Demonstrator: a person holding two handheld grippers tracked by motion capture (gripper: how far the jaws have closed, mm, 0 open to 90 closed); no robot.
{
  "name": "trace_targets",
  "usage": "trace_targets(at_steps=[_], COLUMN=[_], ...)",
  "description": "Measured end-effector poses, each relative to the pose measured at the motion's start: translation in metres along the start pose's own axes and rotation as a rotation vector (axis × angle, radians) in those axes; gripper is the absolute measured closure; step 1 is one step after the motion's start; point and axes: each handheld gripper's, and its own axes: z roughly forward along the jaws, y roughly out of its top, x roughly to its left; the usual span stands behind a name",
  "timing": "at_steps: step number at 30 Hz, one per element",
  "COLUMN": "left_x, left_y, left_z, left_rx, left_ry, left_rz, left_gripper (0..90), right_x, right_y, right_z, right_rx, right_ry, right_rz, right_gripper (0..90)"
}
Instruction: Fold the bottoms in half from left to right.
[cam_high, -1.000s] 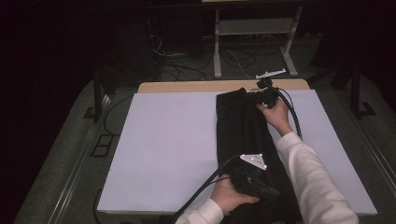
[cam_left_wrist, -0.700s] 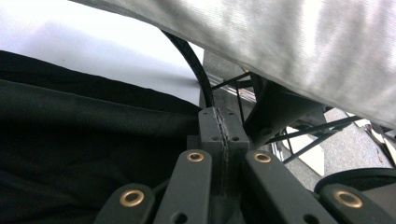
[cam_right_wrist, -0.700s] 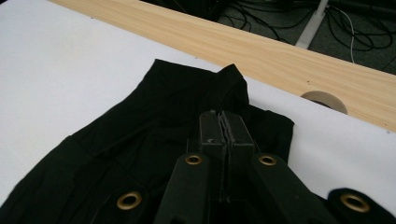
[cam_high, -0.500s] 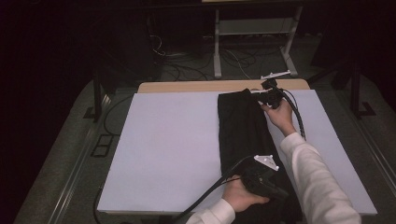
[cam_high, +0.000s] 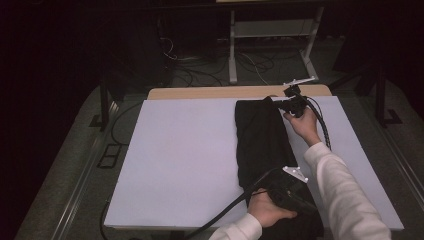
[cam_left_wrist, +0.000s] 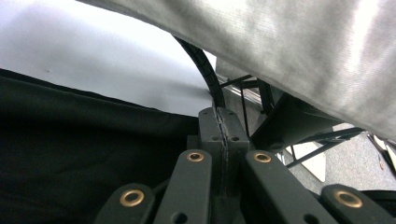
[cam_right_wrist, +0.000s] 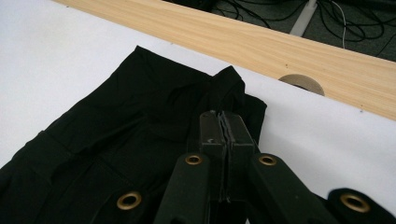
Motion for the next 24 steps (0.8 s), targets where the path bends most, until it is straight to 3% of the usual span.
trace_targets(at_steps=[21, 22, 24], left_x=[0.003, 0.003, 0.002], left_y=[0.005, 0.005, 0.004], left_z=[0.024, 0.026, 0.029], left_rx=[0.028, 0.027, 0.023], left_ry=[0.036, 0.029, -0.045], left_rz=[-0.035, -0.039, -0.032], left_gripper=[89.3, 89.2, 86.3], right_x=[-0.007, -0.007, -0.008], right_y=[-0.005, -0.005, -0.006], right_z=[0.003, 0.003, 0.003], right_rx=[-0.003, -0.003, -0.006], right_ry=[0.001, 0.004, 0.009], right_rz=[-0.011, -0.01, -0.001], right_gripper=[87.1, 87.0, 86.7])
